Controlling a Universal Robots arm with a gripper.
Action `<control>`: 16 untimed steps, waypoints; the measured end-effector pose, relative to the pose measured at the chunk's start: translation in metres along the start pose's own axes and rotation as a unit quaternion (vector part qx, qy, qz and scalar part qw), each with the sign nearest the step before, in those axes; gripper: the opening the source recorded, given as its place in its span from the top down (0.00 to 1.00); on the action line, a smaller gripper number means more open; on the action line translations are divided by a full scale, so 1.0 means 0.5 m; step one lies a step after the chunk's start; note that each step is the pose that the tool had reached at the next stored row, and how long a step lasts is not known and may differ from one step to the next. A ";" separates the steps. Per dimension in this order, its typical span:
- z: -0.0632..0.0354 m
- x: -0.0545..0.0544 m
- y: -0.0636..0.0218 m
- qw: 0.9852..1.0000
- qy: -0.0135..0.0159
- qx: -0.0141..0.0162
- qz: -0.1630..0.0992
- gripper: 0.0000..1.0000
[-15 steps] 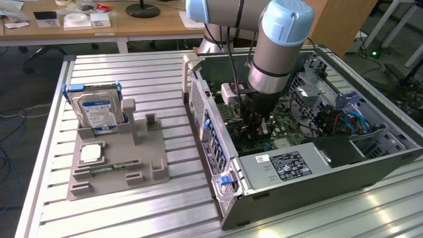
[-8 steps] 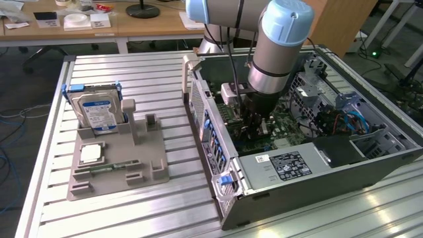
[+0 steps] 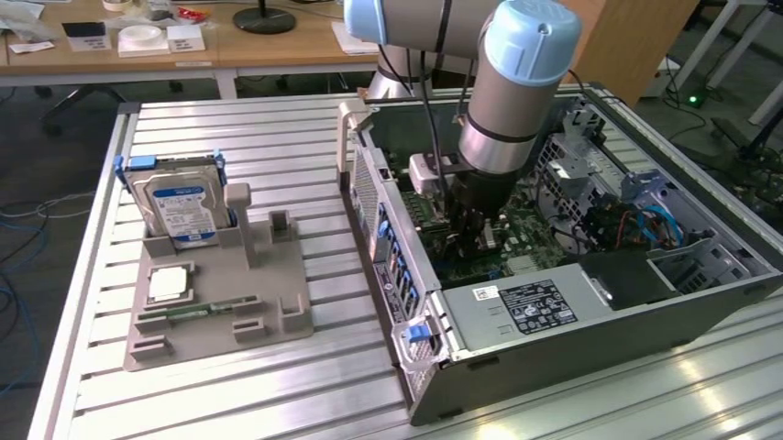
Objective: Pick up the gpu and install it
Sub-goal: 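Insert the gpu into the slot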
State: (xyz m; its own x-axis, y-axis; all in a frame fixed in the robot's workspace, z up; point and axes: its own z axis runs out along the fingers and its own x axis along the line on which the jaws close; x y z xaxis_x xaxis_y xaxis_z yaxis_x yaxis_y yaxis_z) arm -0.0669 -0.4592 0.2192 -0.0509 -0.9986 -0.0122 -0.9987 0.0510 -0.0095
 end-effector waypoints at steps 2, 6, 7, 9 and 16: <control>0.000 0.000 0.000 1.000 0.000 0.000 0.000 0.72; 0.007 0.000 0.000 1.000 0.000 0.000 0.000 0.72; 0.007 0.000 0.000 1.000 0.000 0.000 0.000 0.72; 0.007 0.000 0.000 1.000 0.000 0.000 0.000 0.72; 0.006 0.000 0.000 1.000 -0.001 0.001 0.000 0.72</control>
State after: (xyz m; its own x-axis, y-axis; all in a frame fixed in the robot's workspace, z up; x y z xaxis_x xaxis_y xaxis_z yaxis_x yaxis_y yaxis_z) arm -0.0670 -0.4591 0.2163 -0.0512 -0.9986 -0.0132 -0.9986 0.0513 -0.0112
